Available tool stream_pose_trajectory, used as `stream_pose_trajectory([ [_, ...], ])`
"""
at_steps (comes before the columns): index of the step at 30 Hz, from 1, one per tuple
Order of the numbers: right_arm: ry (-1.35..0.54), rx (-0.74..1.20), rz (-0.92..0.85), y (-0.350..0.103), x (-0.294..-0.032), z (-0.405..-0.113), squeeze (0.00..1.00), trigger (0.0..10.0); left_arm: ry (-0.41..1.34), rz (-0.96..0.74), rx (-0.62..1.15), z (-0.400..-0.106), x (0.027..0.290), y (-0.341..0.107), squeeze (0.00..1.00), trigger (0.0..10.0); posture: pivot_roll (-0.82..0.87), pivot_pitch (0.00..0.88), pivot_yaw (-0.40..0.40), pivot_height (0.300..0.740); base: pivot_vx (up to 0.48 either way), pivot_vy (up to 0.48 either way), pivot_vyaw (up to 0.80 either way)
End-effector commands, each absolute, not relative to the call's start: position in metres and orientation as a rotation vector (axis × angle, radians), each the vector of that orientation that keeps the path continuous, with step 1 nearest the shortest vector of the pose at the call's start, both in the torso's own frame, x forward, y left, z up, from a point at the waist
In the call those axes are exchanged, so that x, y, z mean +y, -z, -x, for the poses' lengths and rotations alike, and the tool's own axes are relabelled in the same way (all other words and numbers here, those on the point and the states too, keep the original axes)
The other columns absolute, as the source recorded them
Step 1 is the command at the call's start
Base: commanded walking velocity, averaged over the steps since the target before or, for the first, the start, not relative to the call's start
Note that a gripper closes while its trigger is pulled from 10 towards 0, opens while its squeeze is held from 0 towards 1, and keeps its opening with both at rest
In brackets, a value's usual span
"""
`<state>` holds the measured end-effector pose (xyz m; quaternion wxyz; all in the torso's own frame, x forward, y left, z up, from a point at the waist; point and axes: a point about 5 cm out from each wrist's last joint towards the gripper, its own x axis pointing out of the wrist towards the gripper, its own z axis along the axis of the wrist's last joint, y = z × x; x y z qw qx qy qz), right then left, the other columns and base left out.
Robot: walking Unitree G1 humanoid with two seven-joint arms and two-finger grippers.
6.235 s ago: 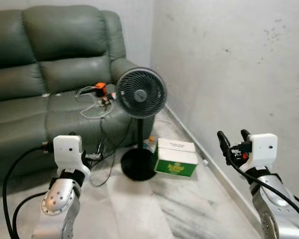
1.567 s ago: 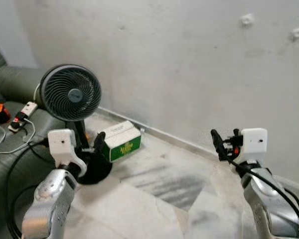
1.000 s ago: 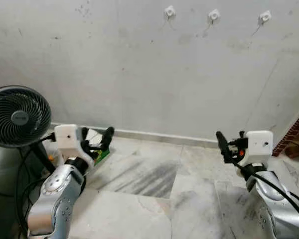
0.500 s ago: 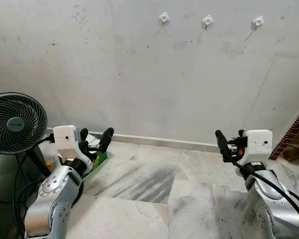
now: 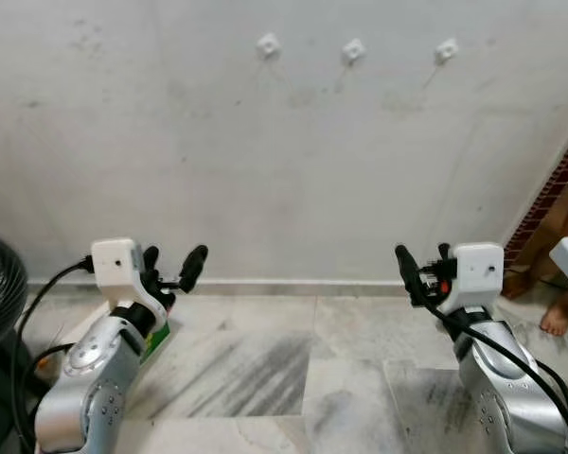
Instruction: Hang keys on a hook
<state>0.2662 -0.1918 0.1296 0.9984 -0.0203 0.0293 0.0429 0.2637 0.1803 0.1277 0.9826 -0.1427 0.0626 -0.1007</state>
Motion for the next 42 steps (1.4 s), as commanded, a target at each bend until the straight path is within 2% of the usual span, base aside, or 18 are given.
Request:
stream_pose_trajectory([
  [1, -0.067, 0.048, 0.06, -0.134, -0.199, -0.266, 0.0, 10.0, 0.235, 0.29, 0.127, -0.265, 0.173, -0.13, 0.0, 10.0, 0.0, 0.0, 0.029, 0.74, 0.412, 0.247, 0.0],
  [8, -0.072, 0.05, 0.065, -0.134, -0.198, -0.265, 0.0, 10.0, 0.218, 0.278, 0.151, -0.266, 0.174, -0.127, 0.0, 10.0, 0.0, 0.0, 0.024, 0.74, 0.377, 0.216, 0.0],
  [22, -0.072, 0.05, 0.077, -0.135, -0.198, -0.269, 0.0, 10.0, 0.243, 0.276, 0.221, -0.264, 0.167, -0.116, 0.0, 10.0, 0.01, 0.0, 0.024, 0.74, 0.0, 0.0, 0.0],
  [42, -0.079, 0.045, 0.08, -0.139, -0.196, -0.274, 0.0, 10.0, 0.241, 0.292, 0.245, -0.264, 0.163, -0.113, 0.0, 10.0, 0.0, 0.0, 0.018, 0.74, 0.0, 0.0, -0.8],
])
